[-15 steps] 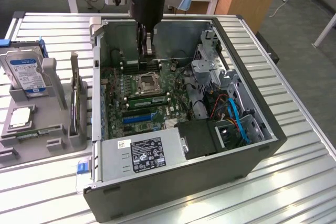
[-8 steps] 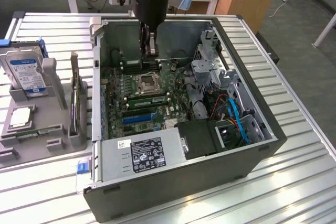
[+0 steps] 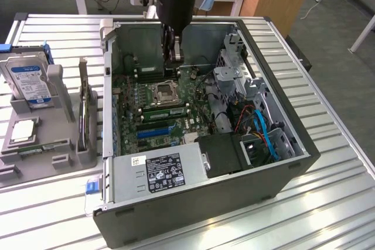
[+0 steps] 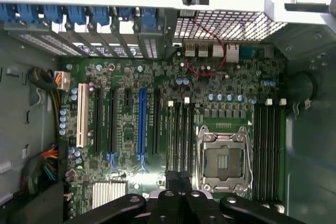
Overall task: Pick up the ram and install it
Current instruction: 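Press down the ram until it locks into place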
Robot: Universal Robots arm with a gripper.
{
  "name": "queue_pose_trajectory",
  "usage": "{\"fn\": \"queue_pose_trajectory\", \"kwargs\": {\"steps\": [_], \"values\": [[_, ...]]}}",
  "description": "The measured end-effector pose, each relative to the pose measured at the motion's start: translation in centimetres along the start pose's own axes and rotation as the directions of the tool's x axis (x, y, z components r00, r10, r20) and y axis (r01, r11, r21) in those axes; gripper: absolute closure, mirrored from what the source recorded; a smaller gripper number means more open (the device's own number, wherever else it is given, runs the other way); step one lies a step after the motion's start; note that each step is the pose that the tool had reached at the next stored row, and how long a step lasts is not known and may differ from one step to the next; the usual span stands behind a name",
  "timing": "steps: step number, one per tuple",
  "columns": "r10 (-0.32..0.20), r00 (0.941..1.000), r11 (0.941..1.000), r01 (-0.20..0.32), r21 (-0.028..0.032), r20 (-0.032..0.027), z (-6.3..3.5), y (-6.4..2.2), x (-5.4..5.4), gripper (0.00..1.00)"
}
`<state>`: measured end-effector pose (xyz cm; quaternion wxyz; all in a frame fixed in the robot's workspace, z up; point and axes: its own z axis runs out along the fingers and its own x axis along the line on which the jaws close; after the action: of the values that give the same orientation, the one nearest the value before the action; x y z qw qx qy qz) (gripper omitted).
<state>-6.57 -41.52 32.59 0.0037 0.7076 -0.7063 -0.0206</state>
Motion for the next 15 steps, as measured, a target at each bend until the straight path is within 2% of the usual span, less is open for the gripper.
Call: {"fn": "queue_pose_trajectory", "kwargs": {"steps": [9,15], "values": [[0.0,1.0,1.0,0.0,-0.0021,0.0001,-0.04,-1.35,0.0,0.9],[0.0,1.0,1.0,0.0,-0.0023,-0.0001,-0.13,-1.4,0.0,0.9]]}}
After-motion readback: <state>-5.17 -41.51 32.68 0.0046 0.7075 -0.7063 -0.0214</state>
